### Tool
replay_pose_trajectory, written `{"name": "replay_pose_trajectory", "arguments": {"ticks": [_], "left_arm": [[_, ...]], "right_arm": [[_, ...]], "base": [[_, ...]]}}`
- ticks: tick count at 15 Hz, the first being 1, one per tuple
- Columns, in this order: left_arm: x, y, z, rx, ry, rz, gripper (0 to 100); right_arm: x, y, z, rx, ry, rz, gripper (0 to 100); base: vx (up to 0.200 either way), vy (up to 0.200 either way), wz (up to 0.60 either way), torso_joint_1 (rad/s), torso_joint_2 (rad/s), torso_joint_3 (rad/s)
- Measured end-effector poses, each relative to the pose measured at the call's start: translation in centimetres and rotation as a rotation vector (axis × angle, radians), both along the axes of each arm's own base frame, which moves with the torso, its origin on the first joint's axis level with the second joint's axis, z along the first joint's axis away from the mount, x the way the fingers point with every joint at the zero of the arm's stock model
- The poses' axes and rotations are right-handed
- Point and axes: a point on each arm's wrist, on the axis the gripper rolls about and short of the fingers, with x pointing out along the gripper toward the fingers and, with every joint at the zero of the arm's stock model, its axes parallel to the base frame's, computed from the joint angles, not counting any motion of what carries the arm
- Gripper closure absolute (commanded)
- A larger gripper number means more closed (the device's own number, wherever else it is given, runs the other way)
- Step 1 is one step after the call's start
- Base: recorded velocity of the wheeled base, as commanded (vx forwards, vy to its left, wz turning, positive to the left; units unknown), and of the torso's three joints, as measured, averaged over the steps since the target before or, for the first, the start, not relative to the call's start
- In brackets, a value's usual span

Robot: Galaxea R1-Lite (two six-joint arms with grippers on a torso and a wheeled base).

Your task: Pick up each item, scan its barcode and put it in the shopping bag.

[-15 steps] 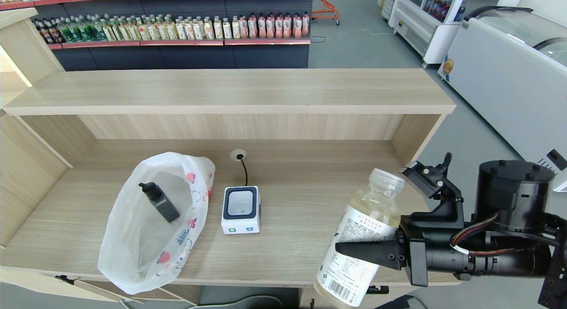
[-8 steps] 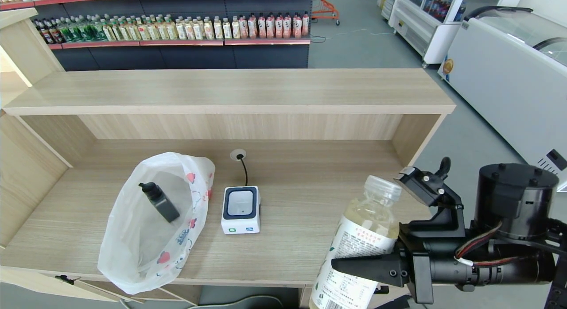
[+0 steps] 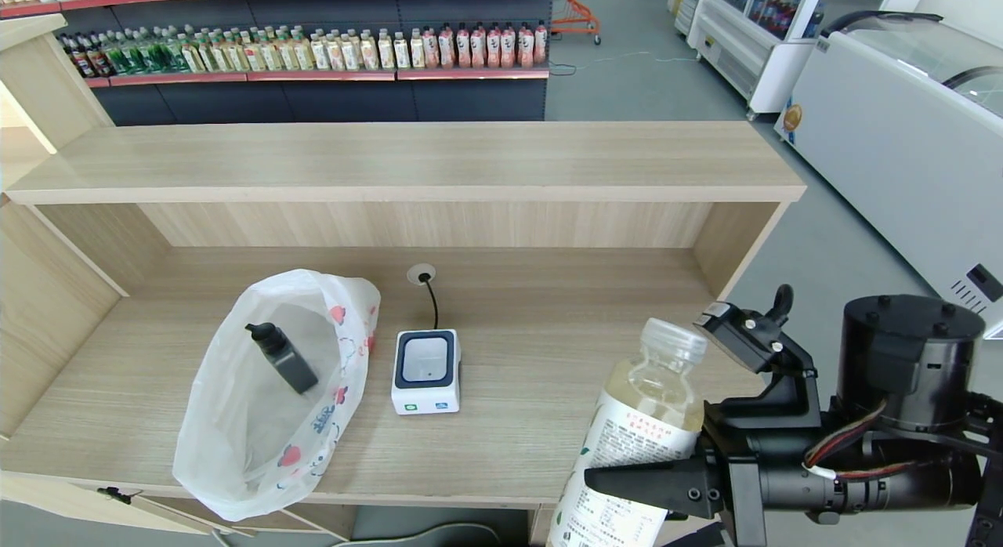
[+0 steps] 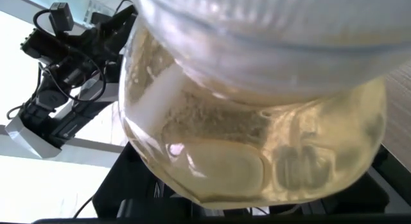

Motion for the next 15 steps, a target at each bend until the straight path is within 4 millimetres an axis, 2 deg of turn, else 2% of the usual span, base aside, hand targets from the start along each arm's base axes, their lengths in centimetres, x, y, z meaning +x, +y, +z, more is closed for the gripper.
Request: {"name": "replay_pose_trajectory", "arguments": {"ticks": [15], "left_arm": [[0.0, 0.0, 0.0, 0.0, 0.0, 0.0, 0]], "right_arm": [[-0.21, -0.22, -0.07, -0.002, -0.002, -0.005, 100]], "base": [[0.0, 0.0, 0.0, 0.0, 0.0, 0.0]]}}
